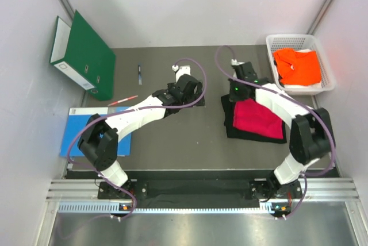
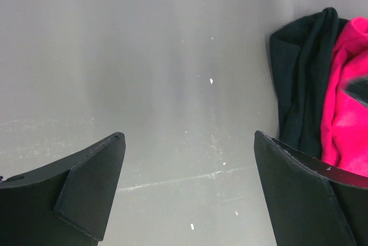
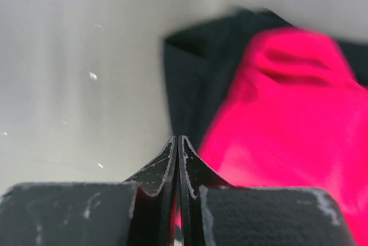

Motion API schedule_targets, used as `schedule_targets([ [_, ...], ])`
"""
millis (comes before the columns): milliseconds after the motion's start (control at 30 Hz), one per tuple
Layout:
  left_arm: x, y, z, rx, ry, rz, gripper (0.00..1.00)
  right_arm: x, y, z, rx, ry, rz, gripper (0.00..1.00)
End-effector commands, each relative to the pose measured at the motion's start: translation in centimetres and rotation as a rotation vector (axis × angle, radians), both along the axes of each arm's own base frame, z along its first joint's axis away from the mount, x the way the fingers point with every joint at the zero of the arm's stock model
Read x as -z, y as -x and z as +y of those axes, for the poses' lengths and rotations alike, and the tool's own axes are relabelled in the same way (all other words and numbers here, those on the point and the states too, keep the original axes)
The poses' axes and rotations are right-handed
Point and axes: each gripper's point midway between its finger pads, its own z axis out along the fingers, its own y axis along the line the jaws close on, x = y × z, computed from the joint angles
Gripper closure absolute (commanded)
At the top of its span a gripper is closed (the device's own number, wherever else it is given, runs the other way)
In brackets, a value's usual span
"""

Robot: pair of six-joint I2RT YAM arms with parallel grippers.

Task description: Fold and stack the t-shirts

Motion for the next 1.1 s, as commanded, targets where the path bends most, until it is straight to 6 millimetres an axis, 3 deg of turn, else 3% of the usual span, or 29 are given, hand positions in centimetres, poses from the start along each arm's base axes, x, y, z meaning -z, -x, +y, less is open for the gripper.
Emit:
schedule_targets([
  [0,-2.4,-0.3,1.6,-0.039,0.018,-0.052,0.02,-1.4,-3.6,4.0,-0.074,-0.028,-0.064,1.0],
  [133,-2.8,-0.7,3.1,-0.067,0.014,-0.056,0.02,1.8,-4.3,5.8,-0.092,0.008,0.014,1.0],
  [333,-3.2,-1.0,4.8,-0.099,0.016,-0.058,0.02,6.4,-3.7,5.6,-0.078,0.067,0.14,1.0],
  [500,-2.7,-1.1,5.4,-0.113,0.014,-0.047,0.02,7.5,-2.6,4.9,-0.068,0.095,0.186,1.0],
  [700,-2.5,-1.2,5.5,-0.116,0.016,-0.045,0.02,8.6,-0.3,1.3,0.011,0.188,0.243,1.0],
  [800,-2.5,-1.3,5.3,-0.113,0.024,-0.043,0.02,9.5,2.0,-1.3,0.059,0.223,0.291,1.0],
  [1067,-2.4,-1.5,4.7,-0.103,0.043,-0.039,0.02,8.7,5.5,-8.9,0.266,0.368,0.341,1.0],
])
